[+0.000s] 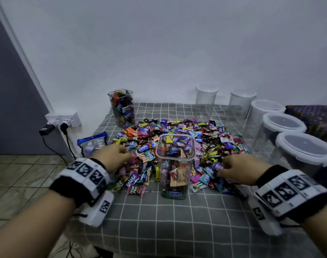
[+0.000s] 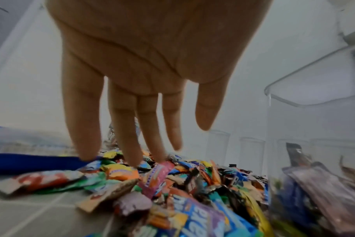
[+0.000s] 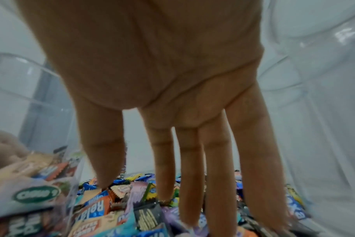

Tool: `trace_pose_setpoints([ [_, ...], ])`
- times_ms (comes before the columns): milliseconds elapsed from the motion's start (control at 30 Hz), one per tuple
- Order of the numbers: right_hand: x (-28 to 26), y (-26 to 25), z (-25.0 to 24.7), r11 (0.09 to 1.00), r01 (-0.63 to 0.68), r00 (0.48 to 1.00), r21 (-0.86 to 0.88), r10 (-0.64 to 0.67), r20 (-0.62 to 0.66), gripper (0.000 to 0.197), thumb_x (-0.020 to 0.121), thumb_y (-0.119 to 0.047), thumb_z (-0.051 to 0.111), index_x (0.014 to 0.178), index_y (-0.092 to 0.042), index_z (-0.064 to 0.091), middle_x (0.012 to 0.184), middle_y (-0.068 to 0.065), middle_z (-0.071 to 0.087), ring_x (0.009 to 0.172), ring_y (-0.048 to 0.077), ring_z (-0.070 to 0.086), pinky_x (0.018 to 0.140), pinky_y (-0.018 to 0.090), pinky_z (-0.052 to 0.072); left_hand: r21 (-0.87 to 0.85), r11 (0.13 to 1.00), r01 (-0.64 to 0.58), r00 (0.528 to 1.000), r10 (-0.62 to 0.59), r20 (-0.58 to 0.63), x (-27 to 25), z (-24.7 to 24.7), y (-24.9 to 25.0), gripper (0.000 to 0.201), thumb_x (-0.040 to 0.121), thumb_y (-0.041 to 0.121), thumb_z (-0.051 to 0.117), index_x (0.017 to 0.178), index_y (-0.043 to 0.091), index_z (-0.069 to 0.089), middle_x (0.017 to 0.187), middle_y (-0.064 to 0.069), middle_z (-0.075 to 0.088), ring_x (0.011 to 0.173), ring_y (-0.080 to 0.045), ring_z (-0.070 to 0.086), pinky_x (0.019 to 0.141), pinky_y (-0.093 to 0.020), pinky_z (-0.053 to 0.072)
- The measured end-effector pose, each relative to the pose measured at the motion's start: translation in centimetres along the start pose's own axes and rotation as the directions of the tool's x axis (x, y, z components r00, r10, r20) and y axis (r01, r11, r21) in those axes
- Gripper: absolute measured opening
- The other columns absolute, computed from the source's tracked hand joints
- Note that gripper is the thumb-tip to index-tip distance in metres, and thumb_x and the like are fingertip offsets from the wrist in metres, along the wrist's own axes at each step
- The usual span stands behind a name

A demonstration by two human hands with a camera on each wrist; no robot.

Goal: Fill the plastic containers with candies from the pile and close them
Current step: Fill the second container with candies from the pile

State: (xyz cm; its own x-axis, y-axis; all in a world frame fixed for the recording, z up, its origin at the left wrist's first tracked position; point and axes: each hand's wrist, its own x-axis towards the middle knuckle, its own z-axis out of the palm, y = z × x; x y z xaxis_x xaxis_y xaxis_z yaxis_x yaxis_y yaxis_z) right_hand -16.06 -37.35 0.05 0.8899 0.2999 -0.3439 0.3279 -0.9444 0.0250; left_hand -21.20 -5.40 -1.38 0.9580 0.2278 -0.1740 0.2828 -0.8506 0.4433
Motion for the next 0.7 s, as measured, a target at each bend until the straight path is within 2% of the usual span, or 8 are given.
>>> trace_pose_setpoints([
  [100, -1.0, -0.2, 0.3, 0.995, 0.036, 0.982, -0.093, -0.018, 0.186, 0.024, 0.089, -0.037, 0.054, 0.092, -0.016, 0.064, 0.085, 0.001, 0.056, 0.078, 0.017, 0.052, 0.065, 0.023, 0.042, -0.061, 0.997, 0.041, 0.944, -0.018, 0.329, -1.2, -0.1, -0.5, 0.023, 0.093, 0.032, 0.054, 0.08, 0.017, 0.064, 0.069, 0.003, 0.064, 0.057, -0.006, 0.059, 0.046, -0.014, 0.043],
  [167, -0.9, -0.7, 0.9, 0.979, 0.045, 0.964, -0.199, 0.009, 0.265, 0.027, 0.089, -0.028, 0.052, 0.106, -0.011, 0.065, 0.09, 0.005, 0.057, 0.081, 0.019, 0.05, 0.063, 0.021, 0.04, -0.103, 0.987, 0.124, 0.858, -0.054, 0.511, -1.4, 0.7, -0.6, 0.024, 0.093, 0.027, 0.055, 0.077, 0.012, 0.065, 0.066, -0.001, 0.065, 0.049, -0.008, 0.058, 0.042, -0.016, 0.041],
  [233, -0.2, -1.2, 1.4, 0.966, 0.053, 0.949, -0.254, 0.03, 0.313, 0.031, 0.091, -0.024, 0.049, 0.113, -0.008, 0.063, 0.106, 0.01, 0.062, 0.084, 0.019, 0.048, 0.068, 0.023, 0.04, -0.077, 0.987, 0.139, 0.825, -0.072, 0.56, -1.1, 1.6, -0.8, 0.025, 0.091, 0.026, 0.058, 0.071, 0.012, 0.066, 0.062, -0.002, 0.065, 0.048, -0.01, 0.058, 0.045, -0.018, 0.044],
  [333, 1.3, -1.5, 1.4, 0.973, 0.055, 0.96, -0.225, 0.01, 0.28, 0.032, 0.089, -0.023, 0.052, 0.115, -0.008, 0.063, 0.114, 0.009, 0.063, 0.085, 0.018, 0.05, 0.076, 0.026, 0.045, -0.082, 0.99, 0.118, 0.839, -0.055, 0.541, -0.2, 2.4, -0.5, 0.021, 0.089, 0.026, 0.061, 0.072, 0.014, 0.065, 0.068, -0.001, 0.062, 0.054, -0.009, 0.055, 0.055, -0.019, 0.046],
  [400, 2.0, -1.7, 1.1, 0.983, 0.063, 0.971, -0.172, -0.02, 0.239, 0.031, 0.087, -0.02, 0.055, 0.114, -0.008, 0.064, 0.107, 0.009, 0.064, 0.088, 0.02, 0.055, 0.075, 0.027, 0.047, -0.075, 0.996, 0.049, 0.88, -0.008, 0.474, 0.4, 2.7, 0.2, 0.013, 0.089, 0.028, 0.061, 0.08, 0.019, 0.066, 0.077, 0.002, 0.061, 0.067, -0.009, 0.057, 0.064, -0.02, 0.048],
  [500, 2.7, -2.5, 0.8, 0.992, 0.073, 0.984, -0.101, -0.056, 0.17, 0.029, 0.088, -0.017, 0.055, 0.114, -0.008, 0.064, 0.113, 0.011, 0.064, 0.095, 0.023, 0.058, 0.081, 0.029, 0.049, -0.061, 0.997, -0.037, 0.925, 0.057, 0.375, 1.3, 2.6, 1.1, 0.004, 0.087, 0.028, 0.063, 0.09, 0.026, 0.065, 0.088, 0.005, 0.062, 0.088, -0.014, 0.059, 0.081, -0.026, 0.049],
  [600, 2.7, -2.6, 0.4, 0.995, 0.094, 0.993, -0.017, -0.093, 0.068, 0.028, 0.089, -0.016, 0.054, 0.115, -0.011, 0.062, 0.114, 0.009, 0.063, 0.104, 0.024, 0.058, 0.081, 0.027, 0.046, -0.164, 0.985, -0.049, 0.954, 0.095, 0.285, 1.3, 1.3, 1.4, 0.017, 0.09, 0.021, 0.06, 0.105, 0.014, 0.064, 0.082, 0.006, 0.059, 0.071, -0.008, 0.057, 0.058, -0.014, 0.046],
  [700, 1.7, -1.9, -0.1, 0.993, 0.109, 0.994, -0.033, -0.109, 0.018, 0.024, 0.091, -0.018, 0.05, 0.113, -0.013, 0.06, 0.111, 0.006, 0.06, 0.103, 0.022, 0.055, 0.08, 0.026, 0.042, -0.136, 0.99, -0.034, 0.983, 0.057, 0.174, 1.2, -1.3, 0.2, 0.009, 0.091, 0.025, 0.059, 0.095, 0.018, 0.064, 0.077, 0.007, 0.062, 0.067, -0.007, 0.058, 0.054, -0.016, 0.042],
])
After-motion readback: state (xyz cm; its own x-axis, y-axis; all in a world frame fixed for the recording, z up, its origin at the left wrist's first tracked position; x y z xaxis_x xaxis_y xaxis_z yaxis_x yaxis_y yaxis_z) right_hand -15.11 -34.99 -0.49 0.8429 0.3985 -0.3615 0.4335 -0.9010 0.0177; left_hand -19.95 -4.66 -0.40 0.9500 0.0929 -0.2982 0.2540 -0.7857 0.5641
